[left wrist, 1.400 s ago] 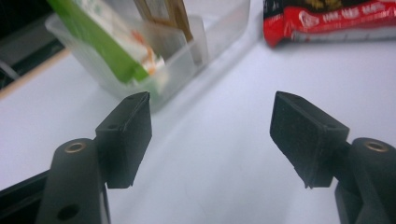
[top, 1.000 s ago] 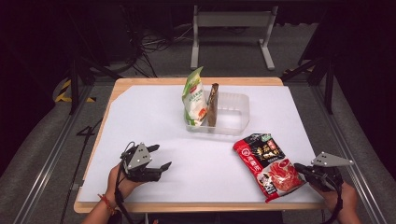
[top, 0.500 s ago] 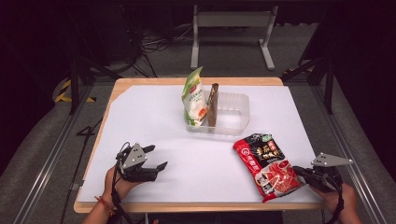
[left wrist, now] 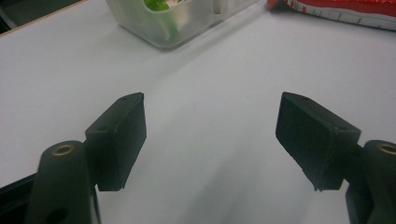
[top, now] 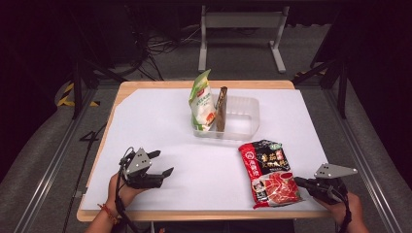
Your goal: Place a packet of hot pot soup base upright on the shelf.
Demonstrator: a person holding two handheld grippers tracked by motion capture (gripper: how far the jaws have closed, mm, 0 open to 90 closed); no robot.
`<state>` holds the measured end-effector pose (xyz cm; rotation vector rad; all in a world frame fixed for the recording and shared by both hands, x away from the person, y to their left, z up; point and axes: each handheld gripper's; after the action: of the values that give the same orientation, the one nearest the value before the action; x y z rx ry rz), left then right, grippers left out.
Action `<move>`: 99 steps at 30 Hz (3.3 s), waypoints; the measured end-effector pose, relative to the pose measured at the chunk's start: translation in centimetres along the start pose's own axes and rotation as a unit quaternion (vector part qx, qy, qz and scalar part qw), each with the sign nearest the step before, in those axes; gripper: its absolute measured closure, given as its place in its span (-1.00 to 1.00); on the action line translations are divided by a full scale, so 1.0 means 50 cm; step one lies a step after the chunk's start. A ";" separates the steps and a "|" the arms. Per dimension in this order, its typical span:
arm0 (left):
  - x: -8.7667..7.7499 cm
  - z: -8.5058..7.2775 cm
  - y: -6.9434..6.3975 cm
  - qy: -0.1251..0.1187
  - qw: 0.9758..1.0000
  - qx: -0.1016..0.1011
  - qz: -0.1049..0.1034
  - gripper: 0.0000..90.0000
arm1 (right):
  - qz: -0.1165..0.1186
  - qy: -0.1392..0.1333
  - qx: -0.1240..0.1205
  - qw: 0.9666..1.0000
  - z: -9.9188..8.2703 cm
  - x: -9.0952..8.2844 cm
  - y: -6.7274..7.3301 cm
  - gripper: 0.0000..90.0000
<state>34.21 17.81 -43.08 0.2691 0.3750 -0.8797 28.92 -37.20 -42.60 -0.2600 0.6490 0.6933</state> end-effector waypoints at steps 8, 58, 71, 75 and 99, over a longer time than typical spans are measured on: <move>0.001 -0.001 0.001 0.000 1.000 0.000 -0.001 -0.44 | 0.025 -0.001 -0.010 1.000 0.007 0.011 0.021 1.00; 0.005 0.001 -0.006 0.004 1.000 0.006 -0.002 -0.44 | 0.092 -0.025 -0.051 0.994 0.042 0.045 0.102 0.64; 0.007 0.003 -0.017 0.005 1.000 0.023 0.001 -0.45 | 0.028 -0.082 0.023 0.996 0.051 0.032 0.029 -0.22; 0.008 0.003 -0.019 0.006 1.000 0.023 0.000 -0.44 | 0.023 -0.084 0.042 0.995 0.066 0.043 0.009 -0.36; 0.019 0.001 -0.022 0.020 0.999 0.035 -0.006 -0.45 | 0.029 -0.051 0.210 0.976 0.079 0.127 -0.078 -0.22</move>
<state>33.91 16.48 -43.54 0.3509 0.3834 -0.9006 37.08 -35.21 -43.50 0.1851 0.6893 0.6051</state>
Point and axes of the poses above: each handheld gripper's, and its own axes: x roughly forward along the jaws, z roughly out of its top, y roughly to its left, and after that the axes turned 5 degrees about -y, right-handed
